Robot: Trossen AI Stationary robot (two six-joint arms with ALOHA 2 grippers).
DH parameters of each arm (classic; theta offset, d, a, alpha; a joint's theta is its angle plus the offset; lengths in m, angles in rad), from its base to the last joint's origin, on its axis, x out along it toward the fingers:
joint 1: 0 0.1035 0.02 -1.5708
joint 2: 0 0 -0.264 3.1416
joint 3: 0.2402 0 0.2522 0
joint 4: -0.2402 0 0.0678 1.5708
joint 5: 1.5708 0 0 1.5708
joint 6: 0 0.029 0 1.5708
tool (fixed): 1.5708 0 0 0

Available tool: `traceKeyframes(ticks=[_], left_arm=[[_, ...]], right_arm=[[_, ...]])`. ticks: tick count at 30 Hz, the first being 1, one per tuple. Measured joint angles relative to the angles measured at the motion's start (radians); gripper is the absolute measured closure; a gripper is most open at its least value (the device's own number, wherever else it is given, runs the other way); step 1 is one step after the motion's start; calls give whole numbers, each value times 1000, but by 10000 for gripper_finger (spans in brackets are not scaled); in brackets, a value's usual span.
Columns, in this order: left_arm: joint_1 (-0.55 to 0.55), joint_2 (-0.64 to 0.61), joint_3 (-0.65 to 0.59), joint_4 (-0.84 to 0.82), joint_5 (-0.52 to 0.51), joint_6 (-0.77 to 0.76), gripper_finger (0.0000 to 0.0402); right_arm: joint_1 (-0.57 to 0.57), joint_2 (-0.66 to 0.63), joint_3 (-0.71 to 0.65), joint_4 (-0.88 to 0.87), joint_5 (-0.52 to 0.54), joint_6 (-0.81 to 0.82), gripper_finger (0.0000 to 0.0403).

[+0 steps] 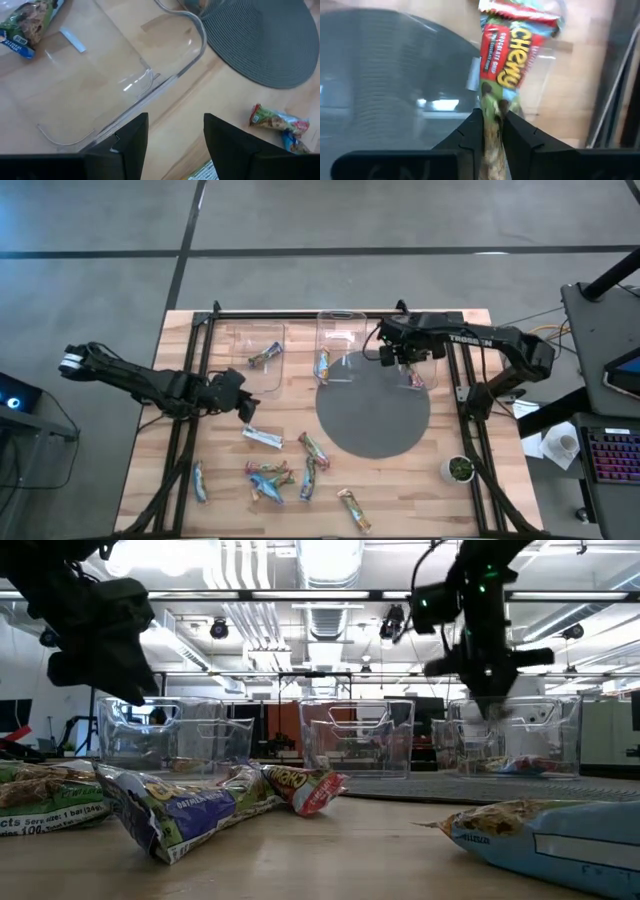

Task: Pick and place Granola Bars by type
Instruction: Put the red granola bar into the right transparent bin

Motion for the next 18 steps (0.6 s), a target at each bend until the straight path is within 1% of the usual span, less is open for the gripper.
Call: traceKeyframes(ticks=[4, 7, 11, 14, 18], left_arm=[[1, 1, 0, 5, -21, -21, 228], [8, 2, 0, 13, -31, -24, 228], [22, 2, 0, 14, -33, -35, 228], [32, 2, 0, 16, -34, -38, 228], [46, 2, 0, 37, -36, -35, 228]], right_arm=[[3, -13, -49, -1, 17, -12, 300], [19, -31, -59, 4, 24, -20, 265], [81, -86, -35, 44, 89, -33, 220], [160, -139, -1, 173, 109, -112, 197], [289, -185, 24, 461, 105, -284, 184]])
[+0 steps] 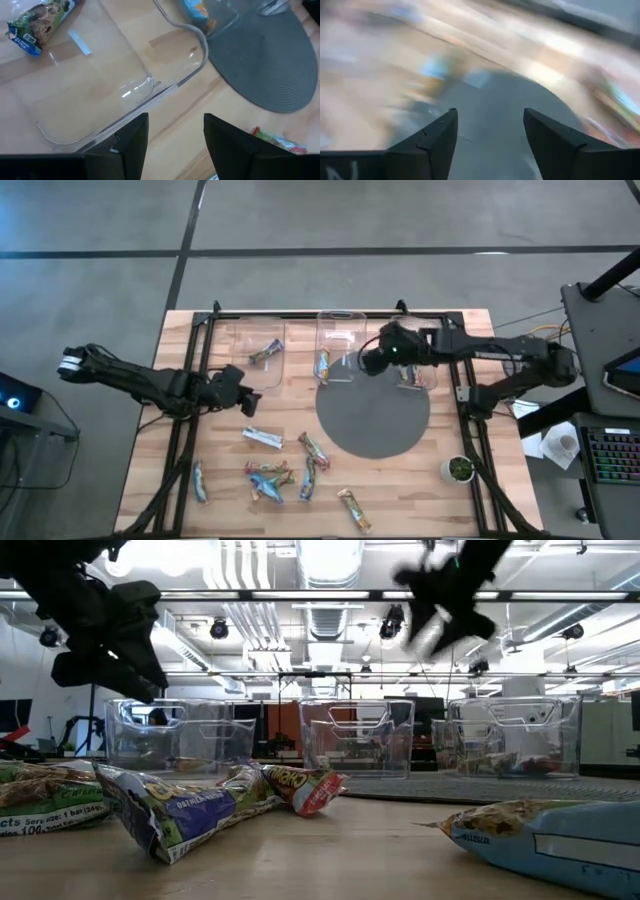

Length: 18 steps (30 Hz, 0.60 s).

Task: Pick and place Granola Bars by type
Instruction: Put the red granola bar into the right transparent bin

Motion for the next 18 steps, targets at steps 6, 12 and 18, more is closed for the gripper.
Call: traceKeyframes(ticks=[6, 12, 18], left_arm=[[26, 0, 0, 77, -14, 46, 228], [28, 0, 0, 104, 10, 67, 228], [28, 0, 0, 105, 67, 81, 228]], right_arm=[[122, 75, 38, 163, -12, -57, 184], [196, 264, 123, 168, -141, -15, 184], [249, 490, 291, 162, -182, 62, 184]])
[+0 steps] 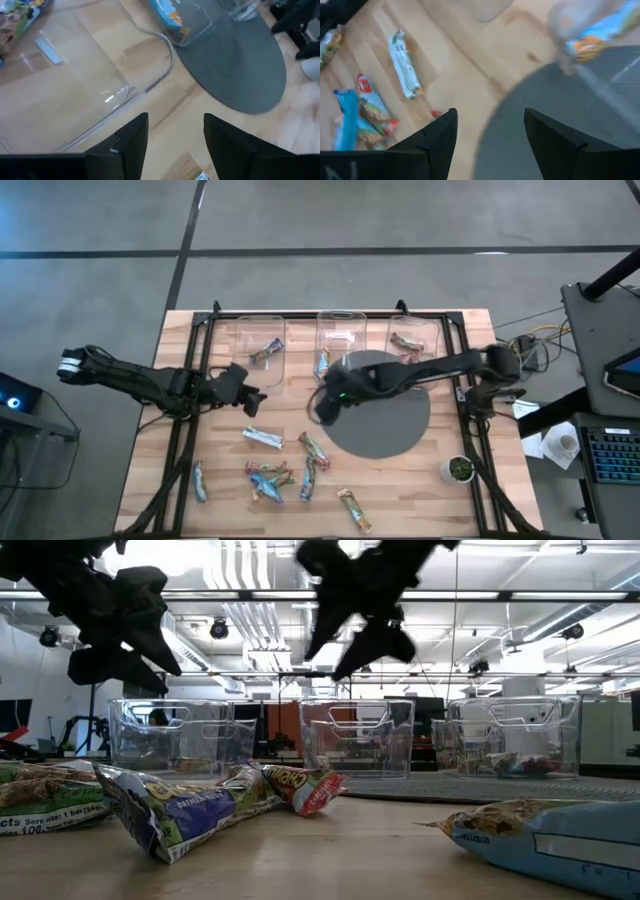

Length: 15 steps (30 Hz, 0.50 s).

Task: Pick and place Granola Bars by type
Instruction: Put the red granola bar into the right transparent bin

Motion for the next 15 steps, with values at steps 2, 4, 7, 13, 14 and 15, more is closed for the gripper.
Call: traceKeyframes(ticks=[2, 4, 7, 13, 14, 15], left_arm=[[0, 0, 0, -2, 13, 9, 228], [0, 0, 0, -9, 35, 12, 228], [-1, -1, 0, -42, 93, 13, 228], [-40, -10, 0, -108, 138, -17, 228], [-49, -12, 0, -107, 139, -21, 228], [-59, -14, 0, -107, 139, -23, 228]], right_arm=[[15, 66, 64, -4, -23, 22, 184], [31, 131, 132, -18, -35, 47, 184], [58, 219, 225, -73, -36, 67, 184], [122, 364, 365, -178, -36, 85, 184], [132, 383, 378, -188, -37, 95, 184], [142, 400, 392, -189, -36, 107, 184]])
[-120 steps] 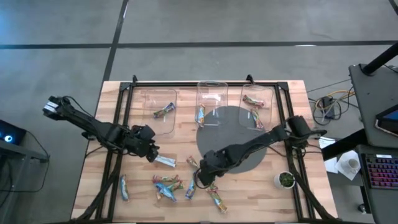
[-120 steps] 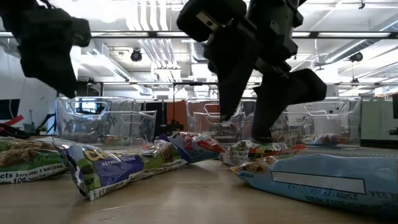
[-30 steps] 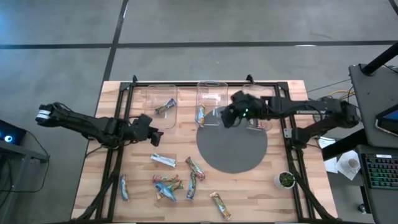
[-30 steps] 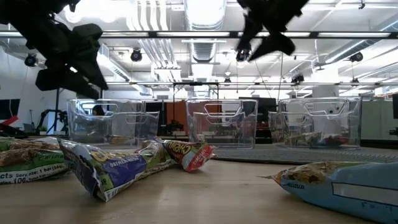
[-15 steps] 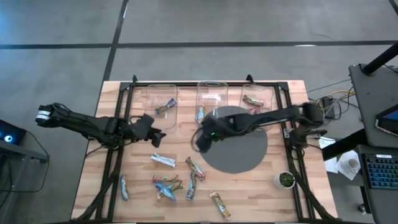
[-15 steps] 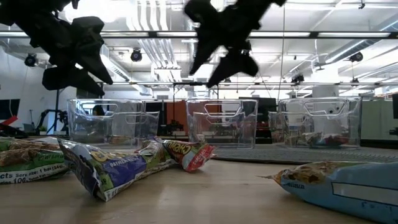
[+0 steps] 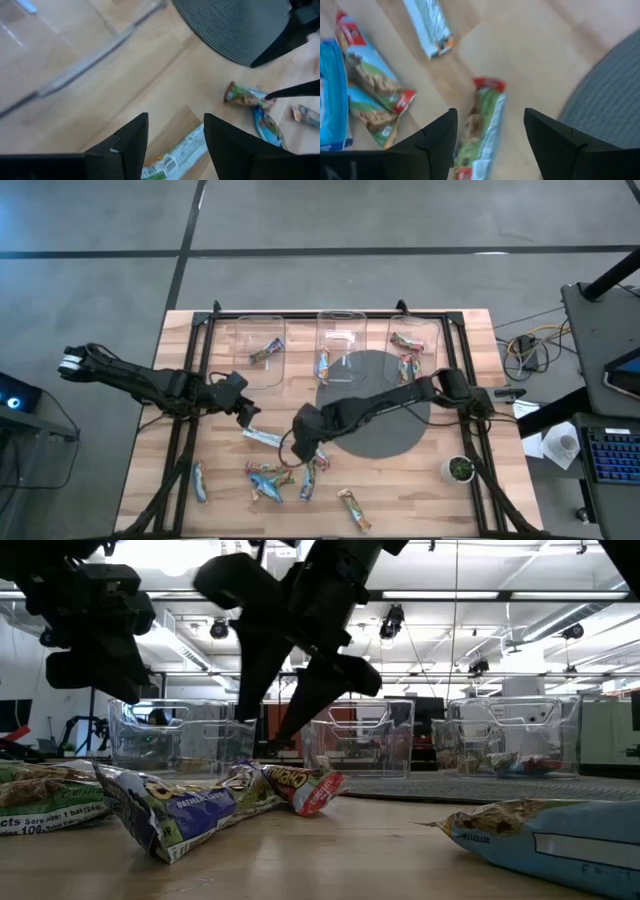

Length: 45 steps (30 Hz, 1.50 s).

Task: Pick and place Granola Bars by type
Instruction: Put the red granola bar into the right transparent bin

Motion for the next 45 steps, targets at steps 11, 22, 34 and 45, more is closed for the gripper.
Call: traceKeyframes(ticks=[11, 22, 34, 45], left_arm=[[-51, -2, -15, 12, -2, -15, 228], [-65, 0, -25, 20, -3, -28, 228], [-66, 0, -31, 25, -3, -31, 228], [-66, 0, -32, 24, -3, -26, 228]], right_arm=[[35, 103, 102, -97, 36, 87, 183], [33, 147, 107, -137, 30, 118, 187], [17, 152, 103, -180, 7, 120, 316], [-9, 14, 100, -138, 101, 90, 358]])
